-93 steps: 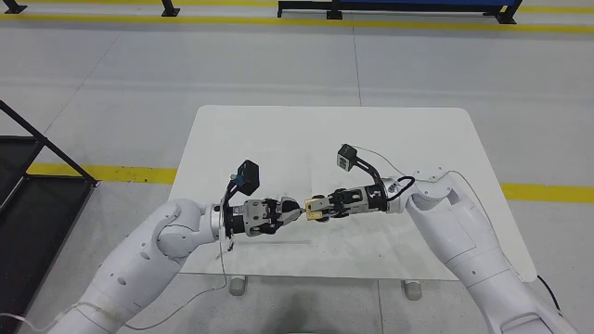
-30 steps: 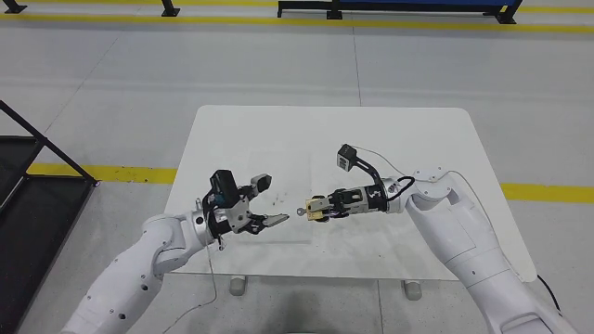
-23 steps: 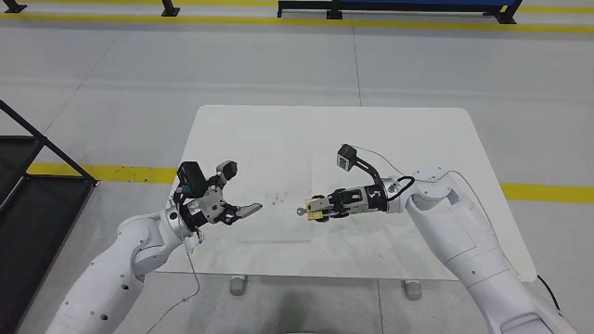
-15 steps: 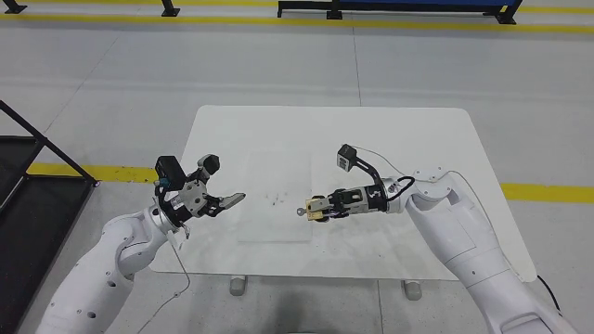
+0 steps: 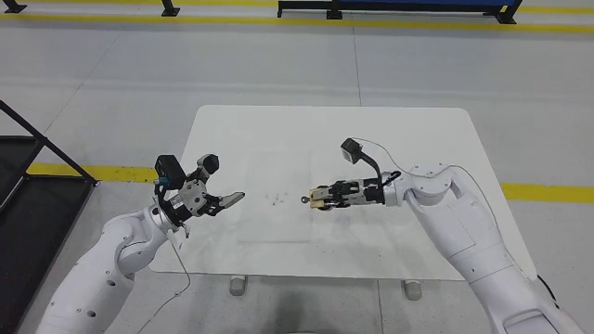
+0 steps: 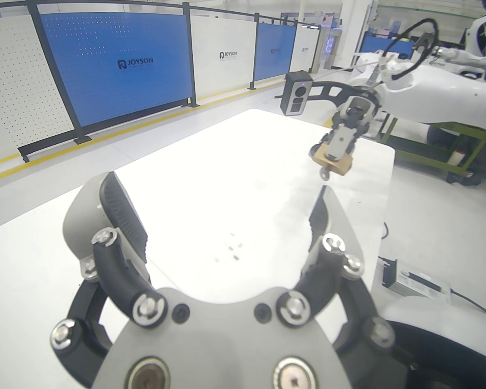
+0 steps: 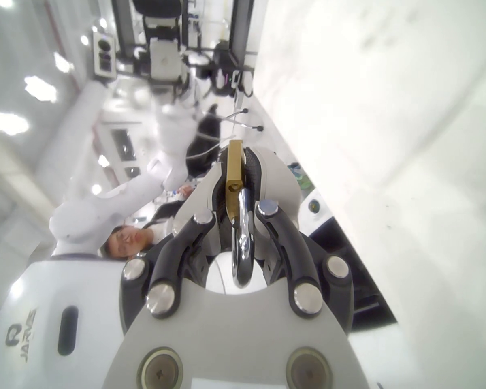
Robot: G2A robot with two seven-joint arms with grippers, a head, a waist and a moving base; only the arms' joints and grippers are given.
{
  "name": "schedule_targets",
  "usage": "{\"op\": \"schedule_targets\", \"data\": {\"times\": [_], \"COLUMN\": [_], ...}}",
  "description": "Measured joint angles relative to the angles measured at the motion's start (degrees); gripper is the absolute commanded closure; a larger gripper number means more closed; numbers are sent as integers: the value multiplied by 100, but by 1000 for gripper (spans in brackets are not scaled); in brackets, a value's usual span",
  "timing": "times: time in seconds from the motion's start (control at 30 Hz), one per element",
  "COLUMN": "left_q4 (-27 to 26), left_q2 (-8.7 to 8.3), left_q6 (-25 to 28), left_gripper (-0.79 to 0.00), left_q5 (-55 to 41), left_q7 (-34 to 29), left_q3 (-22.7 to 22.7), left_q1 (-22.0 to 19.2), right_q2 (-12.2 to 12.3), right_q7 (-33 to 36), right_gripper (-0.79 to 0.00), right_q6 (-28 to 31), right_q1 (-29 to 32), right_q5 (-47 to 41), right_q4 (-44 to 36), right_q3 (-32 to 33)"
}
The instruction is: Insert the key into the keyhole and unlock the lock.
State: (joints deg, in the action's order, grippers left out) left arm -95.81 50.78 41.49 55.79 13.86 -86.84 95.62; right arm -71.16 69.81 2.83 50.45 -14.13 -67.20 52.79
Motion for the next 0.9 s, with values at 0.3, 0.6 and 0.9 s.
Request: {"op": "schedule_targets", "data": {"times": [0.3,0.6,0.9], "left_q4": [0,0,0], "left_q2": [0,0,0], "left_q6": [0,0,0], "left_gripper": [-785,-785,-785], "left_q5": [0,0,0], "left_q7": [0,0,0], "left_q3": [0,0,0], "left_q1": [0,0,0], "right_q2": [-209,-618,-1005], "right_q7": [-999,-1386,-1590], "right_gripper": [0,0,0], "right_q6": [-1050,-1315,-1440], "right_q1": [-730,-1258,-1570], "right_q5": [773,778,860], "right_q4": [991,2240,3077], "right_q3": [-486,-1101,-1542]}}
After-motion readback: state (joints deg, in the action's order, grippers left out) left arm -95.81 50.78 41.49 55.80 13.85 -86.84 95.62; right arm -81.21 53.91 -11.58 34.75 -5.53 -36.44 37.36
